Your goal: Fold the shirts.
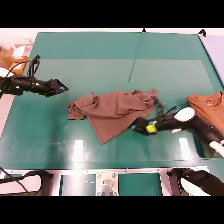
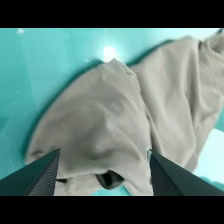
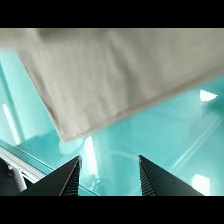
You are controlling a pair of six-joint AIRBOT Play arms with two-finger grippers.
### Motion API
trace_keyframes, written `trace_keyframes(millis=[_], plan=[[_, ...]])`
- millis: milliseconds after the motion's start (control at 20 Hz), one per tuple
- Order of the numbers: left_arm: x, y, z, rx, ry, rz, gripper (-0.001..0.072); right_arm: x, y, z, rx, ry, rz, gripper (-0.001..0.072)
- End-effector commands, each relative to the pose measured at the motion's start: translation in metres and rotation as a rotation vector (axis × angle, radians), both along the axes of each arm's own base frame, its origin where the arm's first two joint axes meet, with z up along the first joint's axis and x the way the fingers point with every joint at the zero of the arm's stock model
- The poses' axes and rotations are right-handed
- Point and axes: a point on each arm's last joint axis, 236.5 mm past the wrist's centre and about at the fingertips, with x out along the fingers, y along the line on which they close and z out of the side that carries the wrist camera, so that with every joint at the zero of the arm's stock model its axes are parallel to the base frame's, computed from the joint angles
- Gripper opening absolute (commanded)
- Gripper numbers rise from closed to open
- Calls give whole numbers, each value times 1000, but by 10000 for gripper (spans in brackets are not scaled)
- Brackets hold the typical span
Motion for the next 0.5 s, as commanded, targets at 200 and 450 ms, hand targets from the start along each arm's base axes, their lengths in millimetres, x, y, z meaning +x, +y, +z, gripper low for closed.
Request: trace_keyframes(millis=[200, 450], plan=[[6, 7, 0, 12, -16, 21, 616, -8, 88, -55, -24, 95, -40, 427], [2, 6, -1, 22, -21, -12, 616, 18, 111, -45, -5, 15, 84, 14]])
